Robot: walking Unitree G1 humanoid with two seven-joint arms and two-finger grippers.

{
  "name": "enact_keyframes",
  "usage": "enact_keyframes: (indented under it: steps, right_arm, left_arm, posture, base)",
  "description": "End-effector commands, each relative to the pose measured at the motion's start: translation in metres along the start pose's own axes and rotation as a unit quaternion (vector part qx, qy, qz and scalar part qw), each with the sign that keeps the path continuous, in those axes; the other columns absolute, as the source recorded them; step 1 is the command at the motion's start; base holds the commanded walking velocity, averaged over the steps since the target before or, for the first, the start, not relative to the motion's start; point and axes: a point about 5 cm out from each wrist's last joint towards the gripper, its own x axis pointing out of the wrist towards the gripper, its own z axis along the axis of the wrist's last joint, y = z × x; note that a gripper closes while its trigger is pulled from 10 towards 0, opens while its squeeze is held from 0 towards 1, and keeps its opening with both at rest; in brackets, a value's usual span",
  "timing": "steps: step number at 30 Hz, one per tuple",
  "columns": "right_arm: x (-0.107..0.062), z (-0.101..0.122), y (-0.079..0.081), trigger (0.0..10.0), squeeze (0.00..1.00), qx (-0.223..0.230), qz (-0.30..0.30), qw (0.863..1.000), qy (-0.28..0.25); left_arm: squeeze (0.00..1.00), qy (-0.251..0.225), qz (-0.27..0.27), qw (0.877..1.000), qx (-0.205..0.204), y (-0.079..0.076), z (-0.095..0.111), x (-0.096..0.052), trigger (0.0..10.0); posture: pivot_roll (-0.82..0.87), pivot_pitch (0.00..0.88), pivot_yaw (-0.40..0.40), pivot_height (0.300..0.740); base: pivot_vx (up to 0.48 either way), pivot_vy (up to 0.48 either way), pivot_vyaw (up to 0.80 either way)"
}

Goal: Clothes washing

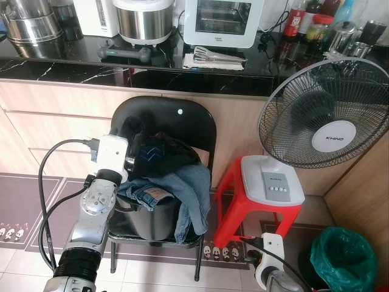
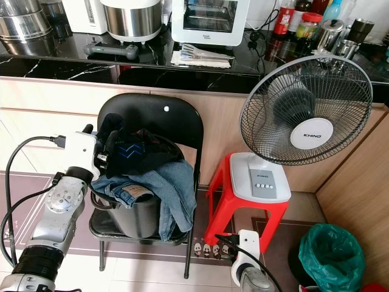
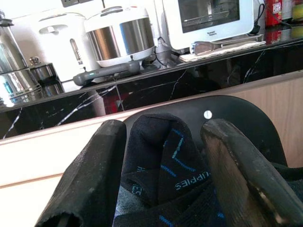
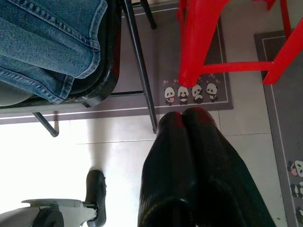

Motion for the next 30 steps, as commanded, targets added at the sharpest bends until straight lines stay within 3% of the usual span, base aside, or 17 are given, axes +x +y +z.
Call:
enact_keyframes:
  steps: [1,2,5,6,14,18,23,24,25,28,30]
  right_arm:
    - [0.000,0.002,-0.002,10.0,0.00,-0.003,-0.003,1.000,-0.002]
    - [0.000,0.002,-0.002,10.0,0.00,-0.004,-0.003,1.000,-0.001]
    - [0.000,0.002,-0.002,10.0,0.00,-0.004,-0.003,1.000,-0.001]
    - [0.000,0.002,-0.002,10.0,0.00,-0.005,-0.002,1.000,0.000]
    - [0.000,0.001,-0.002,10.0,0.00,-0.010,0.001,1.000,0.003]
    - [0.000,0.001,-0.002,10.0,0.00,-0.012,0.001,1.000,0.003]
    - [0.000,0.001,-0.003,10.0,0.00,-0.017,0.003,1.000,0.003]
    - [0.000,0.001,-0.003,10.0,0.00,-0.018,0.003,1.000,0.003]
    - [0.000,0.001,-0.003,10.0,0.00,-0.018,0.003,1.000,0.003]
    - [0.000,0.002,-0.004,10.0,0.00,-0.020,0.003,1.000,0.004]
    - [0.000,0.002,-0.004,10.0,0.00,-0.020,0.003,1.000,0.004]
  left_arm:
    - [0.00,-0.003,0.000,1.000,-0.008,-0.001,0.004,0.002,10.0]
    - [0.40,-0.003,0.001,1.000,-0.009,-0.001,0.004,0.002,10.0]
    - [0.40,-0.003,0.001,1.000,-0.009,-0.001,0.004,0.002,10.0]
    - [1.00,0.001,0.008,1.000,-0.010,-0.001,0.003,0.002,10.0]
    - [1.00,0.028,0.041,0.998,-0.047,0.009,-0.005,0.000,10.0]
    - [1.00,0.038,0.048,0.997,-0.048,0.011,-0.010,-0.004,10.0]
    - [1.00,0.051,-0.015,0.996,-0.065,-0.003,-0.014,-0.013,10.0]
    - [0.00,0.055,-0.015,0.996,-0.063,-0.003,-0.015,-0.015,10.0]
    - [0.00,0.058,-0.012,0.996,-0.065,-0.003,-0.016,-0.016,10.0]
    - [0.00,0.097,0.036,0.985,-0.135,0.003,-0.026,-0.018,10.0]
    - [0.00,0.106,0.044,0.982,-0.150,0.003,-0.029,-0.019,10.0]
  posture:
    - [0.24,0.000,-0.102,0.740]
    - [0.24,0.000,-0.102,0.740]
    - [0.24,0.000,-0.102,0.740]
    - [0.25,0.000,-0.102,0.740]
    - [0.25,0.000,-0.105,0.740]
    - [0.25,0.000,-0.108,0.740]
    - [0.25,0.000,-0.113,0.740]
    - [0.25,0.000,-0.115,0.740]
    - [0.25,0.000,-0.115,0.740]
    - [0.25,0.000,-0.119,0.740]
    - [0.25,0.000,-0.120,0.740]
  base:
    - [0.000,0.000,0.00]
    - [0.000,0.000,0.00]
    - [0.000,0.000,0.00]
    - [0.000,0.000,0.00]
    - [0.000,0.000,0.00]
    - [0.000,0.000,0.00]
    - [0.000,0.000,0.00]
    - [0.000,0.000,0.00]
    - [0.000,0.000,0.00]
    - [0.000,0.000,0.00]
    - [0.000,0.000,0.00]
